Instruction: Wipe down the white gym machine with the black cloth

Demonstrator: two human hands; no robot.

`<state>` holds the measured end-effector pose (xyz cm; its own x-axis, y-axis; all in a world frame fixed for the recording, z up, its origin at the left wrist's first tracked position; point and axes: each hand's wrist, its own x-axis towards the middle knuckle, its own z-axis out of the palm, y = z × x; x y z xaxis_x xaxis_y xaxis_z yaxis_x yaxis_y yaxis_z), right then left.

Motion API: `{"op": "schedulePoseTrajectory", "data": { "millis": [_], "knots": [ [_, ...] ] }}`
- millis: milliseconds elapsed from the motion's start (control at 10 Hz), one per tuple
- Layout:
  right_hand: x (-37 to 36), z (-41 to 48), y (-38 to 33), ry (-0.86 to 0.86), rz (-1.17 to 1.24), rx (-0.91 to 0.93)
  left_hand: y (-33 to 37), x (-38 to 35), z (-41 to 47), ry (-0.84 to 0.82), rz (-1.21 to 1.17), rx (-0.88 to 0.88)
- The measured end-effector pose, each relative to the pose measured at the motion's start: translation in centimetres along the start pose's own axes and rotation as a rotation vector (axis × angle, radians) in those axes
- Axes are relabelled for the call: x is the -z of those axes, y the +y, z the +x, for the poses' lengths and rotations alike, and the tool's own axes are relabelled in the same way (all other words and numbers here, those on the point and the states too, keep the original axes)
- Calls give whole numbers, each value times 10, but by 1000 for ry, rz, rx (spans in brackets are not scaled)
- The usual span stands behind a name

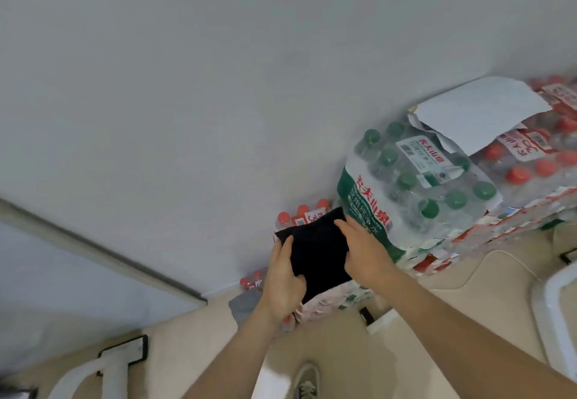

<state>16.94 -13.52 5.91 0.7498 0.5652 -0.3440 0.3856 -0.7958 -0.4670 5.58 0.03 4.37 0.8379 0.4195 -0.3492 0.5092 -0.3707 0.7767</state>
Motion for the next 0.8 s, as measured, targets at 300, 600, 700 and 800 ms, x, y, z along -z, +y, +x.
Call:
{"op": "schedulePoseTrajectory", "data": {
  "millis": [300,600,700,800],
  "knots": [
    [-53,77,24,62,-208,-124,-42,-17,92,-40,287,59],
    [-85,63,33,-181,-259,-122,-64,-48,92,-213,607,-147],
    [-78,59,30,-213,-138,-106,-57,-39,92,-178,479,-149],
    [-59,44,31,-108,117,-110,-49,-19,84,-74,264,-123]
  ]
}}
